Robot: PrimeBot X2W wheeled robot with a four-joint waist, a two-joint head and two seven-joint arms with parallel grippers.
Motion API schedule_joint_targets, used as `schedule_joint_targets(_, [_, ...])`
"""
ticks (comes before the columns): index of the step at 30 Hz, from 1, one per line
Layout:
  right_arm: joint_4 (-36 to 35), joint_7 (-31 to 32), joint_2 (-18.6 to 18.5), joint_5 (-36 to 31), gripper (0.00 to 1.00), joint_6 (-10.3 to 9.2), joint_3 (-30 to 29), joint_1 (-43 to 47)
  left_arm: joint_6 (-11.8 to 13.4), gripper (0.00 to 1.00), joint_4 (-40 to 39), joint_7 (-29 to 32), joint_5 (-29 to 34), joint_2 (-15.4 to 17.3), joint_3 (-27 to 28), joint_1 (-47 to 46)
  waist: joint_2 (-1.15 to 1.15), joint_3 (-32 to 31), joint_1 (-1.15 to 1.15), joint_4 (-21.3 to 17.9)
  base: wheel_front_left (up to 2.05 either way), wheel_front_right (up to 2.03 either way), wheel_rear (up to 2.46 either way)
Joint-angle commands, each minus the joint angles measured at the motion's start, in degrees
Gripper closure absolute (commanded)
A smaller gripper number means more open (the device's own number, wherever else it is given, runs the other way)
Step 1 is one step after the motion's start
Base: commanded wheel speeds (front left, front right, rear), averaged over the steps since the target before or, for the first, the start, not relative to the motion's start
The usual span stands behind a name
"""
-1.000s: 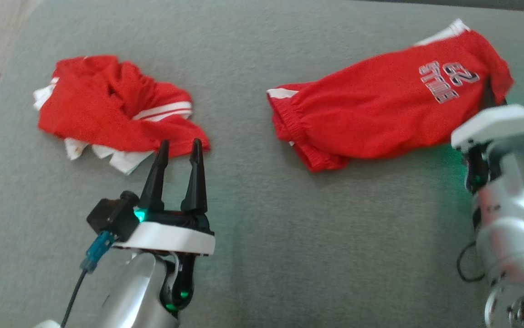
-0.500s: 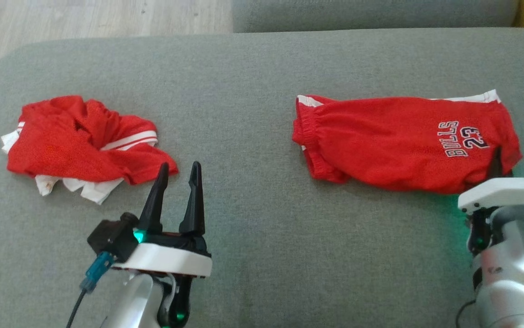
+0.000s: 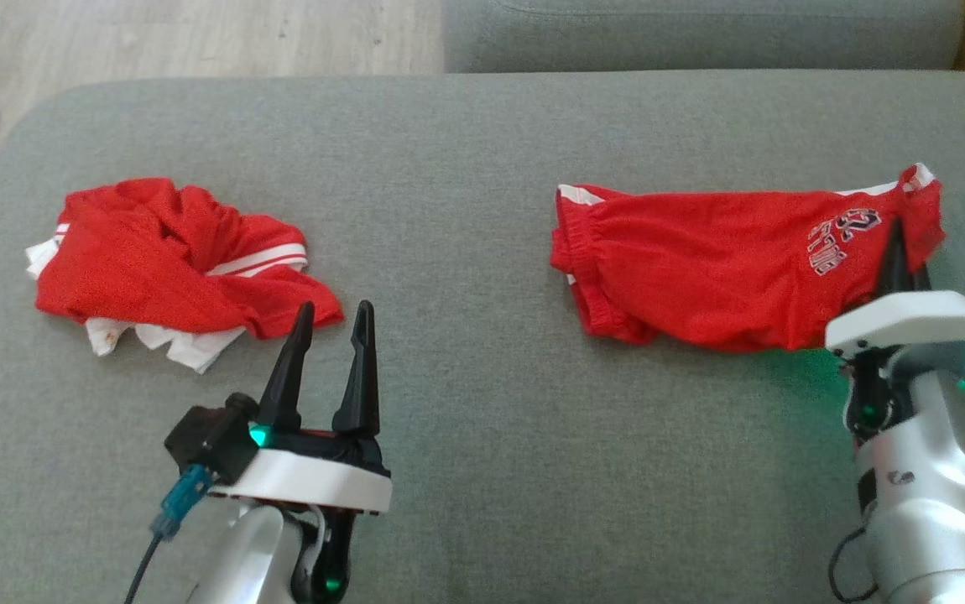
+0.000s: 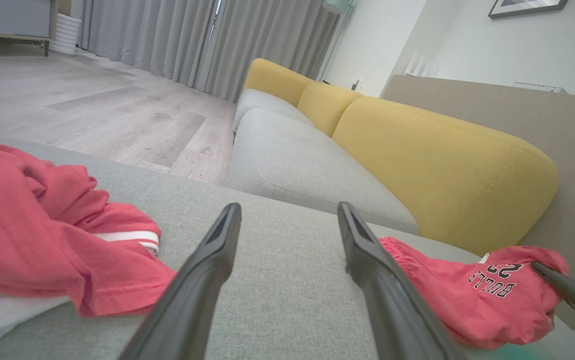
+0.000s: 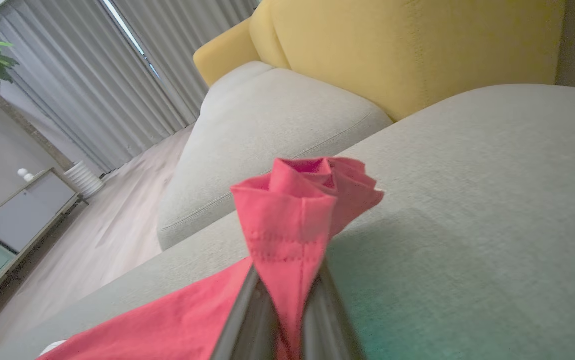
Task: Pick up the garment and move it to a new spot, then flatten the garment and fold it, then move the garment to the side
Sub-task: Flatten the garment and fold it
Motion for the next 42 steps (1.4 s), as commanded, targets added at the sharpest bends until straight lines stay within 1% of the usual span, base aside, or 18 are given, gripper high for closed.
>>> schedule_joint_targets(1, [-3.15,-0.77,0.33,1.09,1.00,-0.04,4.05,-0.58,-0.16,0.00,-1.48,-0.29,0.11,0.28,1.47,-0.38,0.00,-0.70,0.00,0.81,0.00,0.00,0.00])
schedule_joint_targets(7, [-7.41,-0.77,0.33,4.13,1.00,-0.04,11.52,0.14,0.13,0.00,-1.26,-0.29,-0.04,0.28,1.32,0.11,0.00,-1.55,0.00,2.82,0.00,0.00,0.00])
schedule_joint_targets(8, [-7.41,-0.77,0.33,4.13,1.00,-0.04,11.52,0.14,0.13,0.00,-1.26,-0.29,-0.04,0.28,1.32,0.11,0.00,-1.55,0.00,2.82,0.00,0.00,0.00])
schedule_joint_targets(11, [-8.78,-0.77,0.33,5.88,1.00,-0.04,14.93,0.74,0.19,0.00,-0.85,-0.29,-0.06,0.28,1.19,0.43,0.00,-1.93,0.00,3.88,0.00,0.00,0.00])
schedule_joint_targets(20, [-9.81,-0.77,0.33,9.96,1.00,-0.04,26.31,2.62,0.39,0.00,-0.50,-0.29,-0.08,0.28,1.00,1.11,0.00,-2.65,0.00,6.50,0.00,0.00,0.00])
schedule_joint_targets(24, [-8.79,-0.77,0.33,11.00,1.00,-0.04,31.29,3.44,0.45,0.00,-0.45,-0.29,0.01,0.28,1.11,1.36,0.00,-2.74,0.00,6.96,0.00,0.00,0.00])
schedule_joint_targets(28, [-5.98,-0.77,0.33,11.32,1.00,-0.04,35.48,3.55,0.58,0.00,-0.49,-0.29,-0.02,0.28,1.11,1.32,0.00,-2.59,0.00,7.18,0.00,0.00,0.00])
schedule_joint_targets(35, [-2.10,0.04,0.11,11.76,1.00,-0.04,44.20,2.95,0.90,0.00,-0.58,-0.29,-0.40,0.28,1.35,1.19,0.00,-2.32,0.00,6.61,0.00,0.00,0.00])
schedule_joint_targets(36, [-1.55,0.05,-0.06,11.49,0.18,-0.04,45.54,2.79,0.94,0.00,-0.57,-0.29,-0.45,0.28,1.43,1.22,0.00,-2.32,0.00,6.41,0.00,0.00,0.00])
schedule_joint_targets(37, [-0.98,0.30,-0.05,11.75,0.00,-0.04,46.64,2.78,0.95,0.00,-0.55,-0.29,-0.47,0.28,1.49,1.24,0.00,-2.34,0.00,6.25,0.00,0.00,0.00])
schedule_joint_targets(39, [-0.45,0.44,-0.03,12.19,0.00,-0.04,48.97,2.60,1.01,0.00,-0.58,-0.29,-0.48,0.28,1.66,1.29,0.00,-2.47,0.00,5.70,0.00,0.00,0.00])
schedule_joint_targets(42, [-0.31,0.05,-0.46,12.36,0.00,-0.04,50.90,2.25,1.01,0.00,-0.65,-0.29,-0.17,0.28,2.20,1.15,0.00,-2.67,0.00,4.59,0.00,0.00,0.00])
